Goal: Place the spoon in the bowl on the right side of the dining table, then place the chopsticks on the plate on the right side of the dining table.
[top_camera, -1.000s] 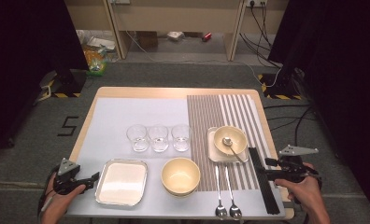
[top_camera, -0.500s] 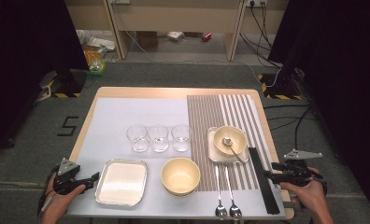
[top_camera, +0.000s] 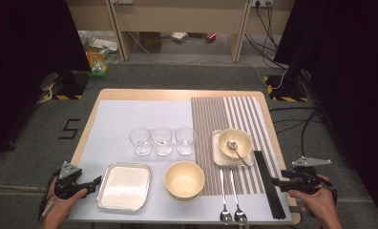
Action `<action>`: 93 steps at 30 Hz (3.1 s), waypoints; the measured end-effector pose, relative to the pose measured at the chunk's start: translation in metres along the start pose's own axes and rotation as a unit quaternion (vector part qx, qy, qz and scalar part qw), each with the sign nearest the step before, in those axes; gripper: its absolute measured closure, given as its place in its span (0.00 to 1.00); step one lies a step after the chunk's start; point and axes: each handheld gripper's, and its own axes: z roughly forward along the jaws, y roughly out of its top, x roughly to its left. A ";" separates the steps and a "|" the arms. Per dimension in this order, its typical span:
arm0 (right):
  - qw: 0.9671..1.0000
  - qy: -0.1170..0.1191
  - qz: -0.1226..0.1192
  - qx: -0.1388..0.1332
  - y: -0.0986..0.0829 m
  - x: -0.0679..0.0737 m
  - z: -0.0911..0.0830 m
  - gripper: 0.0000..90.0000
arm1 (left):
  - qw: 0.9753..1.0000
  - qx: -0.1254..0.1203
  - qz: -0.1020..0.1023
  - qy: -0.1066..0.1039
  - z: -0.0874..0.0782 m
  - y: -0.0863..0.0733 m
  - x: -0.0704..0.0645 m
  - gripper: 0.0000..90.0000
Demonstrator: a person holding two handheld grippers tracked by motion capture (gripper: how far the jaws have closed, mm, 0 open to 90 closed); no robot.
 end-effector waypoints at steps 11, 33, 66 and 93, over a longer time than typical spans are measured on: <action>1.000 -0.004 0.017 0.001 -0.008 -0.004 0.000 0.30 | 1.000 0.001 0.000 -0.001 0.000 0.000 0.000 0.16; 1.000 0.000 0.002 -0.002 -0.012 -0.003 -0.001 0.38 | 1.000 0.001 0.000 -0.001 0.000 0.000 0.000 0.16; 0.999 -0.025 -0.011 0.044 -0.011 0.004 0.008 0.70 | 1.000 0.000 0.001 0.002 0.000 0.000 -0.001 0.16; 0.996 -0.017 -0.014 0.081 -0.010 0.004 0.016 0.83 | 1.000 0.001 0.002 0.002 0.000 0.000 -0.001 0.16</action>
